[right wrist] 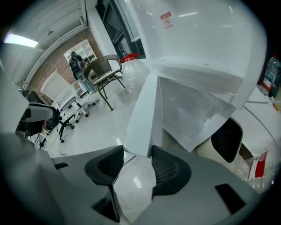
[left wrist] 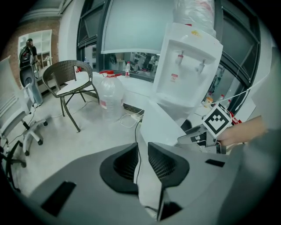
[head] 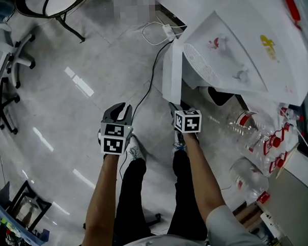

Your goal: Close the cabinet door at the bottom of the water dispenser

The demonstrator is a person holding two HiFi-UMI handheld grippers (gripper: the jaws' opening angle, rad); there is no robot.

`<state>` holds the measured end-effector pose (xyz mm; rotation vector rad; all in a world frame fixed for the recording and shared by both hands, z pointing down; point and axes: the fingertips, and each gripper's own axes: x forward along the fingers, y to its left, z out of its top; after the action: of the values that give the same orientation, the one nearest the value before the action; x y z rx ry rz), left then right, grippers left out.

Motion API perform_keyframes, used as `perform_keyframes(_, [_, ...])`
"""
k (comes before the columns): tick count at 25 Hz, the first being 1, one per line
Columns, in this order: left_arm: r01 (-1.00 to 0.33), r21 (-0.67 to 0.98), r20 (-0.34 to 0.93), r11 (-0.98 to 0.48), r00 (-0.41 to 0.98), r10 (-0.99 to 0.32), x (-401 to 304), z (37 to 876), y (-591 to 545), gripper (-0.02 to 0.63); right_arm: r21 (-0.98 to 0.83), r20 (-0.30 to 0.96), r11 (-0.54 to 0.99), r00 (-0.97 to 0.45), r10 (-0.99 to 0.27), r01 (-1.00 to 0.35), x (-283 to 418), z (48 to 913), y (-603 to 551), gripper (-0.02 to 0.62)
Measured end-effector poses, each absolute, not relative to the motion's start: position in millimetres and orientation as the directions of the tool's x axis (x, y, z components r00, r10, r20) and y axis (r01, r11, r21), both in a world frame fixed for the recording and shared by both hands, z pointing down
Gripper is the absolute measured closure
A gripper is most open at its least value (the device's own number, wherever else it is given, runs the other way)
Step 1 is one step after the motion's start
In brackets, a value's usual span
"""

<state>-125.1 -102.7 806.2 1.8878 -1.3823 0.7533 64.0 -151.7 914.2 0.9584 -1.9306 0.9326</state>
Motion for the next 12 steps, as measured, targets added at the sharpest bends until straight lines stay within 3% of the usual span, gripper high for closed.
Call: perform_keyframes(12, [-0.947, 0.199, 0.758, -0.251, 0.311, -0.574, -84.5, 808.4, -119.5, 0.525, -0.158, 0.901, 0.399, -0.297, -0.315, -0.903, 149.0, 918.2, -168.2, 0.382])
